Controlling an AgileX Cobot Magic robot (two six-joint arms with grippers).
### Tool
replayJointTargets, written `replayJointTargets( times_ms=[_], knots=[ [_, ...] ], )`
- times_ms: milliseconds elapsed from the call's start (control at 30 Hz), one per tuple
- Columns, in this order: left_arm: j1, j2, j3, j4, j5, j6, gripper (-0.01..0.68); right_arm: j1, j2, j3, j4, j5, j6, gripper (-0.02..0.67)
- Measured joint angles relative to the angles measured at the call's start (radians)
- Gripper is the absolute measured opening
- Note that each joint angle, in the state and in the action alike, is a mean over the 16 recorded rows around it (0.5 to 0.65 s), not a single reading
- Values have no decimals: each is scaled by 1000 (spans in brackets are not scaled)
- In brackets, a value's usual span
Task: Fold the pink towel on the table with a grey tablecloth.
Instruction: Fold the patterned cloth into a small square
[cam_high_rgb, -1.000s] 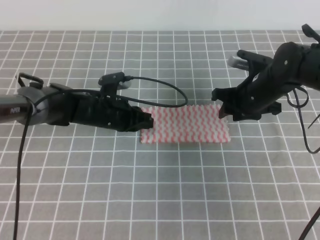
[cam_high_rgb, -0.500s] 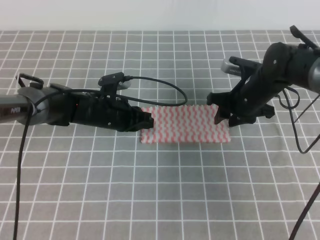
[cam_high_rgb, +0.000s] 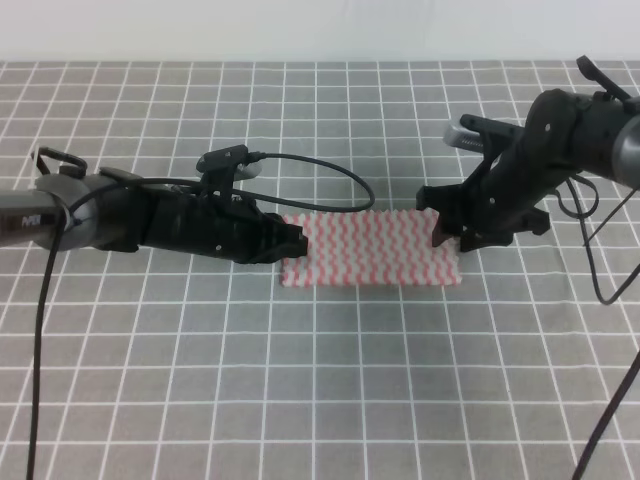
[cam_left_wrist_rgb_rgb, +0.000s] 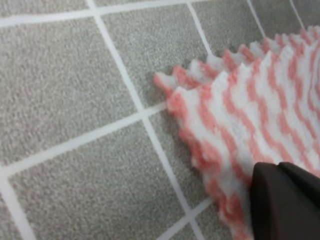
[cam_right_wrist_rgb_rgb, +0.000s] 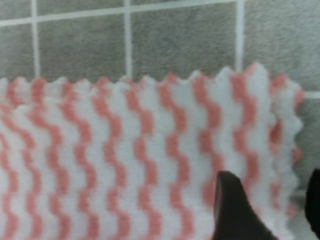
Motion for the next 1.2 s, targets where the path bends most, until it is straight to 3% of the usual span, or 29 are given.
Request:
replayJointTargets(
  times_ms=[1200],
  knots=[
    [0,-1,1,1,7,0,-2,-3,17,-6,29,1,-1,287]
  ],
)
